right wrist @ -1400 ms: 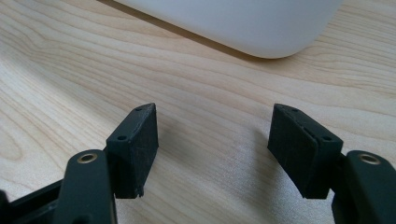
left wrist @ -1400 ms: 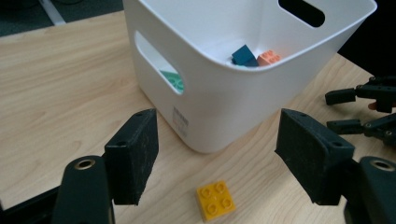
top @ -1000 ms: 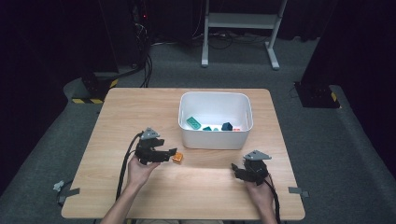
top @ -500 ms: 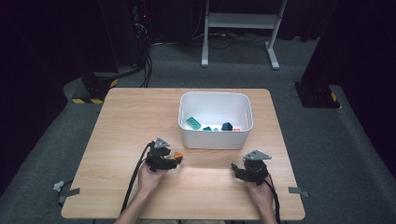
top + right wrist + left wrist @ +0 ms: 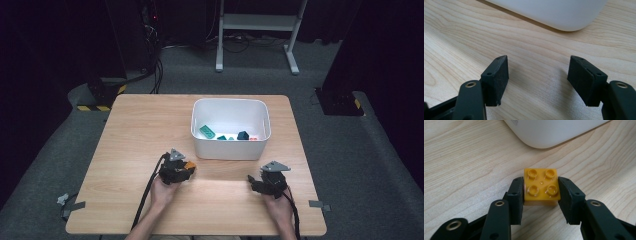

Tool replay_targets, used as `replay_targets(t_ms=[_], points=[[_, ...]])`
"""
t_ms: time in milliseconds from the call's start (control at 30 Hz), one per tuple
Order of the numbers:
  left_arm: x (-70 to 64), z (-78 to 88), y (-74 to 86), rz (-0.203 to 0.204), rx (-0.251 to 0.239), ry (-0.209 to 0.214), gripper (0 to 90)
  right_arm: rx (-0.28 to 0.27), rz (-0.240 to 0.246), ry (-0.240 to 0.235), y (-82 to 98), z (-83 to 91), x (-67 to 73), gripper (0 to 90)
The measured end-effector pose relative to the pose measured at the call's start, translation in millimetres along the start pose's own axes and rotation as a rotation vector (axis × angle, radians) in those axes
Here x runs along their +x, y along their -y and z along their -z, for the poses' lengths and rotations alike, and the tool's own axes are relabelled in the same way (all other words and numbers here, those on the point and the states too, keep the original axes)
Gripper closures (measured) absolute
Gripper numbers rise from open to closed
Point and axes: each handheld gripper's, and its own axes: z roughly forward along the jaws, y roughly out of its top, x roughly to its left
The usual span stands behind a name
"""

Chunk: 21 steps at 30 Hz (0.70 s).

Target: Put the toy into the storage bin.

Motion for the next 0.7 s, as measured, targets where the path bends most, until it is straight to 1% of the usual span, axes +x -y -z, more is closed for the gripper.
replay_targets(t_ms=[67,233,367,400,433,567,600,633,700], points=[[0.5,1.4,0.2,-0.003,0.002,0.006,58.3,0.001,-0.001,0.001,0.0,0.1,0.1,33.0],[1.6,9.1,-2.8,-0.011,-0.012,0.025,58.4,0.0,0.0,0.0,0.0,0.0,0.0,33.0],[2.2,19.8,-7.0,-0.016,-0.031,0.058,58.4,0.0,-0.001,0.0,0.0,0.0,0.0,33.0],[2.8,22.4,-8.1,-0.02,-0.026,0.061,58.4,0.0,-0.001,0.0,0.0,0.0,0.0,33.0],[3.1,24.8,-9.3,-0.019,-0.025,0.064,58.4,0.0,-0.001,0.0,0.0,0.0,0.0,32.9],[6.6,35.0,-15.5,-0.012,-0.045,0.083,58.4,0.0,0.0,0.0,0.0,0.0,0.0,33.0],[7.7,37.6,-17.0,-0.007,-0.054,0.092,58.4,0.0,0.0,0.0,0.0,0.0,0.0,33.0],[8.9,40.0,-19.1,-0.005,-0.049,0.103,58.3,0.0,0.0,0.0,0.0,0.0,0.0,32.9],[9.7,45.8,-23.2,-0.017,-0.055,0.099,58.3,0.0,-0.001,0.0,0.0,0.0,0.0,32.9]])
